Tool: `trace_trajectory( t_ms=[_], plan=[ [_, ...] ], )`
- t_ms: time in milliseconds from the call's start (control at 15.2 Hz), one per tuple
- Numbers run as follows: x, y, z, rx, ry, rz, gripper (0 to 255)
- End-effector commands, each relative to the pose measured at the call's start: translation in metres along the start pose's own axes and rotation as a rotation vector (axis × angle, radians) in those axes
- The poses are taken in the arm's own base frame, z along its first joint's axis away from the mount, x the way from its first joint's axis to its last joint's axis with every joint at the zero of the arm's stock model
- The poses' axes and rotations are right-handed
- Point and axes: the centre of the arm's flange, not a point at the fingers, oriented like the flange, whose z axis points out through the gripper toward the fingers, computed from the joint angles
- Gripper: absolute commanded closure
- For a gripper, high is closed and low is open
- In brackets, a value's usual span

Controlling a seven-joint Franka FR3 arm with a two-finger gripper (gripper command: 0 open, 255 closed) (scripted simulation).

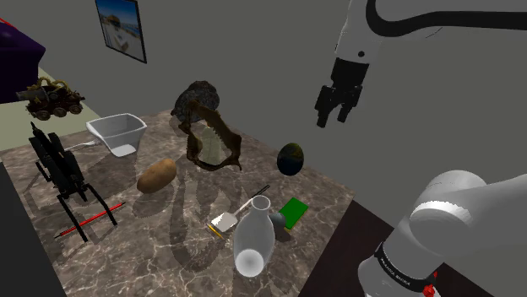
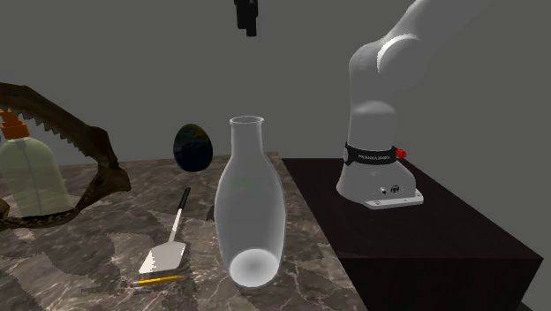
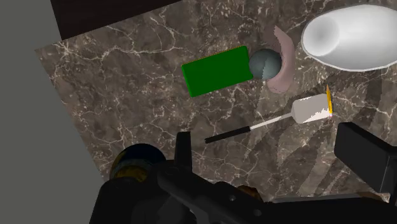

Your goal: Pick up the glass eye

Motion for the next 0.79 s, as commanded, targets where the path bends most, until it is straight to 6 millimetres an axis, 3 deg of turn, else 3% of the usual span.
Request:
trace_trajectory(
  t_ms=[0,726],
  plan=[
    [0.000,0.000,0.000,0.000,0.000,0.000,0],
    [0.019,-0.084,0.125,-0.060,-0.049,-0.037,0]
  ],
)
